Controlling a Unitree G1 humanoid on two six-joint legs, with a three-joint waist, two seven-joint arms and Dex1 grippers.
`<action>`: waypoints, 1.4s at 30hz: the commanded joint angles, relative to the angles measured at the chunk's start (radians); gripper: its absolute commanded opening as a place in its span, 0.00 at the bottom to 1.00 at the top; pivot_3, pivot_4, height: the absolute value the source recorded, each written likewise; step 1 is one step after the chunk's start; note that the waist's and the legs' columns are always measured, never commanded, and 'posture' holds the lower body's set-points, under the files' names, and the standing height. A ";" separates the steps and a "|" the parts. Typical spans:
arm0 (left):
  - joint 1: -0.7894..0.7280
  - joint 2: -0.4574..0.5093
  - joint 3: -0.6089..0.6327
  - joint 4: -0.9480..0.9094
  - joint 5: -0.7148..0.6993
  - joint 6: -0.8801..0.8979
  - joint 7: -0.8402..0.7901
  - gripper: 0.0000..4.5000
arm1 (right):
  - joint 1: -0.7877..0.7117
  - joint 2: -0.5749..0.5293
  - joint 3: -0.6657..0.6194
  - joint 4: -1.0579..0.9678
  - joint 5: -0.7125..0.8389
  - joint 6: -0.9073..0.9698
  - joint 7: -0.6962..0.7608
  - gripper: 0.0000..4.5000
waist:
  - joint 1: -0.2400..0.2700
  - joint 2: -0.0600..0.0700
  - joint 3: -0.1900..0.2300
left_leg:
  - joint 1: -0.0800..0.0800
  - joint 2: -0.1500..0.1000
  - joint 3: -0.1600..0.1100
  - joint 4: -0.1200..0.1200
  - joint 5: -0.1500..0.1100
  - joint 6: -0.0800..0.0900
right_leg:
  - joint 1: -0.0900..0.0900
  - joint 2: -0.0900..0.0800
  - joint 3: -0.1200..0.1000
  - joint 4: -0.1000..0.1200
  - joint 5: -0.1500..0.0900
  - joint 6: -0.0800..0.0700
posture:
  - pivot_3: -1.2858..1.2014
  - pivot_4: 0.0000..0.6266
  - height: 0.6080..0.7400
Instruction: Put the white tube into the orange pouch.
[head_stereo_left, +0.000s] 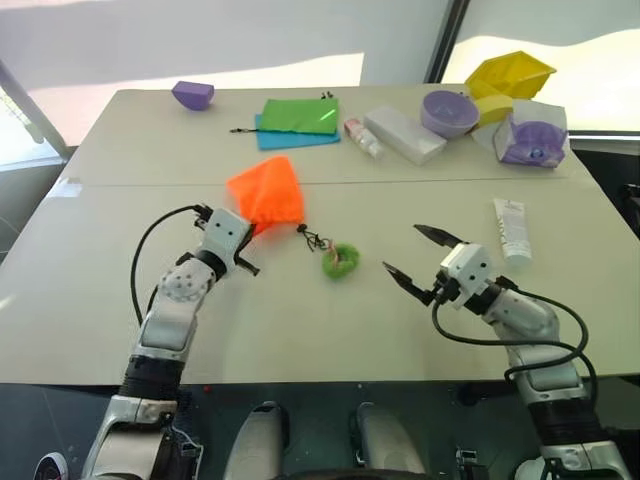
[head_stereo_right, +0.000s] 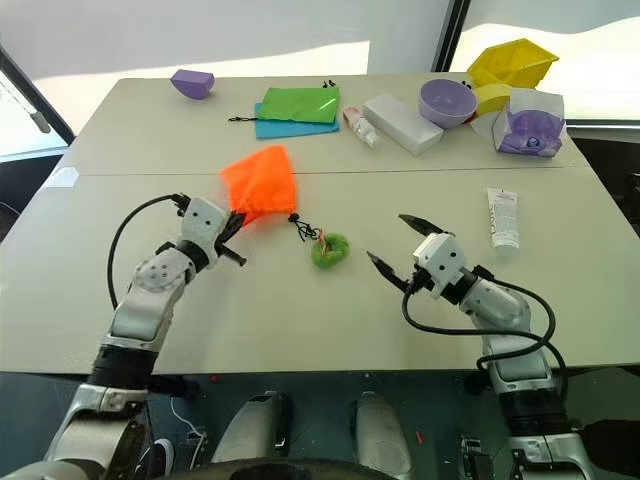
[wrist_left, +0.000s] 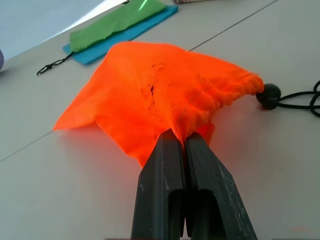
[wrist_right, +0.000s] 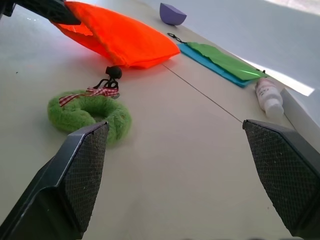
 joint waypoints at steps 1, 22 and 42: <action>0.037 0.022 0.022 -0.116 -0.030 0.066 -0.015 0.00 | -0.014 0.019 0.005 -0.051 0.009 0.002 -0.005 1.00 | -0.001 0.000 0.000 | 0.000 0.000 0.000 0.000 0.000 0.000 | 0.000 0.000 0.000 0.000 0.000 0.000 | 0.52 0.24 1.00; 0.086 0.048 -0.053 -0.130 0.034 -0.011 -0.005 0.00 | -0.184 -0.123 -0.252 -0.070 -0.031 0.715 -0.350 1.00 | 0.001 0.000 0.000 | -0.001 0.000 0.000 0.006 -0.001 0.001 | 0.001 0.000 0.001 0.001 0.001 0.000 | 0.52 0.24 1.00; 0.097 0.036 -0.054 -0.127 0.039 -0.038 0.004 0.00 | -0.329 -0.079 -0.410 0.116 0.050 1.256 -0.487 1.00 | -0.001 0.001 0.000 | -0.002 -0.001 0.001 0.006 -0.001 0.003 | 0.000 0.000 0.002 0.001 0.001 0.000 | 0.52 0.24 1.00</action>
